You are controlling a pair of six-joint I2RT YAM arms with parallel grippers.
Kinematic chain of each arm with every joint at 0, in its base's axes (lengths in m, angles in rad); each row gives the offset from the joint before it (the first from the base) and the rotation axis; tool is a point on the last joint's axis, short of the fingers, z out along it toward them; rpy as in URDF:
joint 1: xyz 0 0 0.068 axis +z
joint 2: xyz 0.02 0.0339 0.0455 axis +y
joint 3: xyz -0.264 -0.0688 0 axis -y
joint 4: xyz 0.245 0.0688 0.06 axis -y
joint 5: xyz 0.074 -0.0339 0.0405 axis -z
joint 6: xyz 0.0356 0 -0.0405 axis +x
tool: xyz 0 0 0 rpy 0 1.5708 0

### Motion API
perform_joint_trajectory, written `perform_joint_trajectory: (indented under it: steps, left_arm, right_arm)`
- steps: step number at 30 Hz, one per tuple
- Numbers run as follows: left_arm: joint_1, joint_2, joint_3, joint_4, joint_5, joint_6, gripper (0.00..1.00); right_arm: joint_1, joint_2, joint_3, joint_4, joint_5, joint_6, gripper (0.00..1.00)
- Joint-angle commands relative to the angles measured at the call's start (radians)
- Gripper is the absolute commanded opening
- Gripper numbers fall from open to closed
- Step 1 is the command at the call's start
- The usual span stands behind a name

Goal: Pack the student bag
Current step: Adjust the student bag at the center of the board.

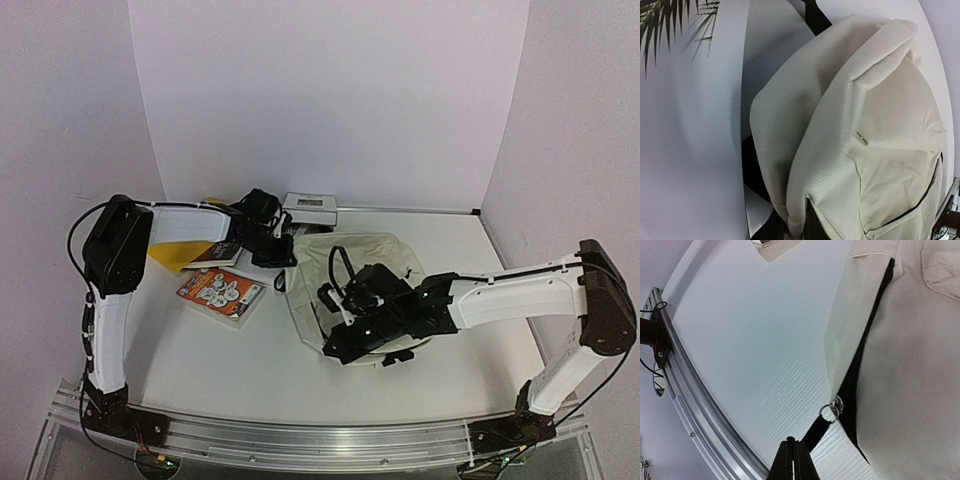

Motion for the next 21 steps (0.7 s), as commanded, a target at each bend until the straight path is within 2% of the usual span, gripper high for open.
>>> perform_joint_trajectory:
  steps: [1, 2, 6, 8, 15, 21]
  left_arm:
    - [0.034, -0.006, 0.126, 0.119, -0.105, 0.036, 0.22]
    - [0.032, -0.022, 0.128, 0.090, -0.112, 0.018, 0.40]
    - [0.007, -0.136, 0.000, 0.082, -0.116, -0.060, 0.74]
    - [-0.022, -0.181, -0.072, 0.066, -0.124, -0.104, 0.79]
    - [-0.179, -0.225, -0.178, -0.060, -0.122, -0.258, 0.82]
    - [-0.211, -0.288, -0.361, 0.025, -0.026, -0.439, 0.83]
  right_arm:
    - [0.018, -0.038, -0.010, -0.009, -0.133, 0.015, 0.00]
    - [0.017, -0.035, -0.007, 0.003, -0.123, 0.015, 0.00]
    - [0.018, -0.029, 0.018, 0.019, -0.071, 0.017, 0.00]
    - [0.017, -0.024, 0.029, 0.032, -0.042, 0.018, 0.00]
    - [0.017, -0.019, 0.025, 0.099, -0.016, 0.032, 0.00]
    - [0.017, -0.020, 0.021, 0.127, -0.031, 0.035, 0.00]
